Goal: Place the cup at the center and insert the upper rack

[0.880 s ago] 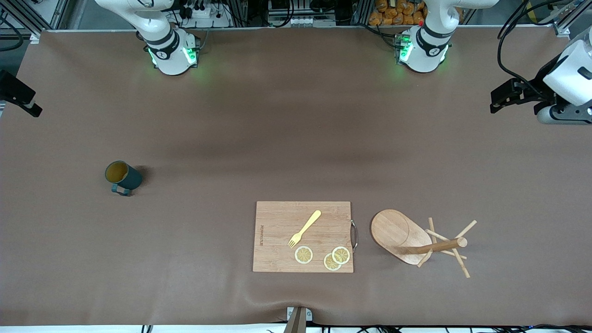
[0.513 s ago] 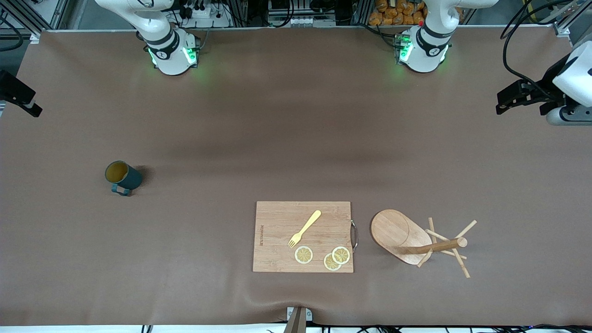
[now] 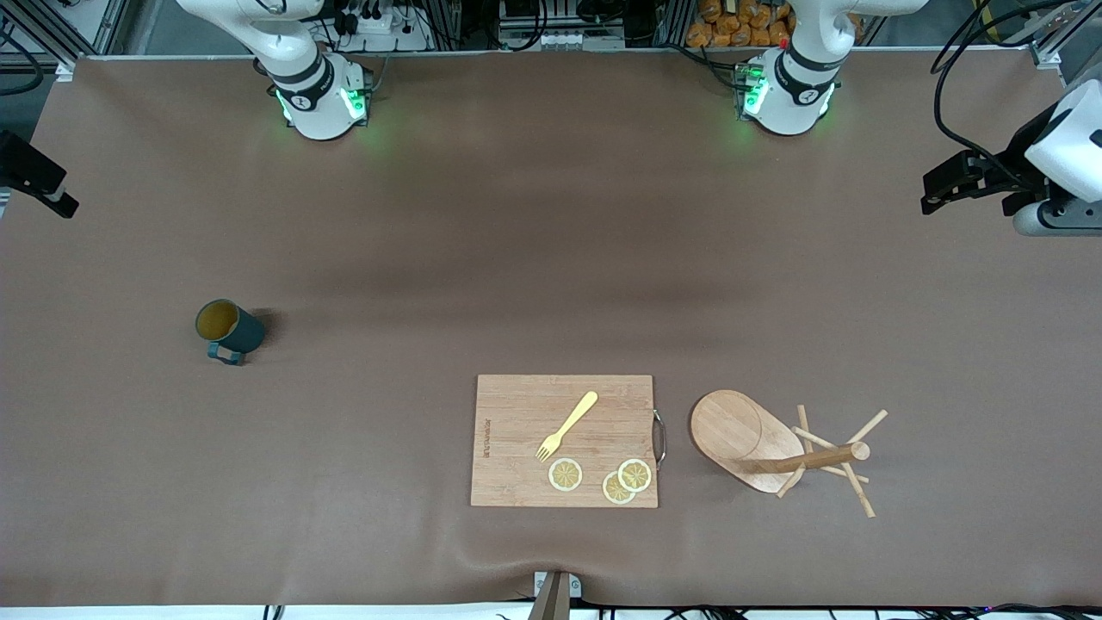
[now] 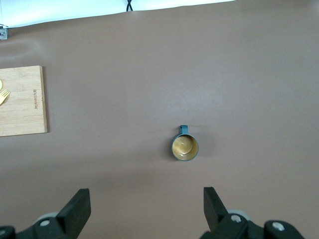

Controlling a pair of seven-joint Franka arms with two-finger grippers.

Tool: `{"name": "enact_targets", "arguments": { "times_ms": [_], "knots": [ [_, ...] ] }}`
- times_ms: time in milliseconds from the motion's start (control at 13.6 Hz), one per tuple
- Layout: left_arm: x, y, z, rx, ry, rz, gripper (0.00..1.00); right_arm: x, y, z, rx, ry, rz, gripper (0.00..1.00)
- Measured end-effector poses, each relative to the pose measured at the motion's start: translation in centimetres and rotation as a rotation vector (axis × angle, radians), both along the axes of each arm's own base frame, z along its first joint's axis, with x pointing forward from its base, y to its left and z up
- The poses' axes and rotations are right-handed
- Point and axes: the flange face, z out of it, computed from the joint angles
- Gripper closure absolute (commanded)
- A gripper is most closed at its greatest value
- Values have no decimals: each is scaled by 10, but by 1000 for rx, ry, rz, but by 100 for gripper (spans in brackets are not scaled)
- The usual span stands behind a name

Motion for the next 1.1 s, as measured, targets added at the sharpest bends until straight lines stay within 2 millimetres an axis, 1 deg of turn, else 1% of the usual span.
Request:
{"name": "enact_targets", "arguments": {
  "times_ms": [440, 660, 953, 1099],
  "knots": [
    [-1, -5, 0, 0, 0, -10, 0, 4, 0, -2, -1, -10, 1, 0],
    [0, -5, -1, 0, 2, -10, 0, 14, 3, -18, 0, 19, 6, 0],
    [2, -7, -5, 1, 8, -12, 0, 23, 1, -32, -3, 46, 3, 0],
    [2, -7, -6, 1, 10, -13, 0, 29, -1, -44, -3, 71, -1, 0]
  ]
}}
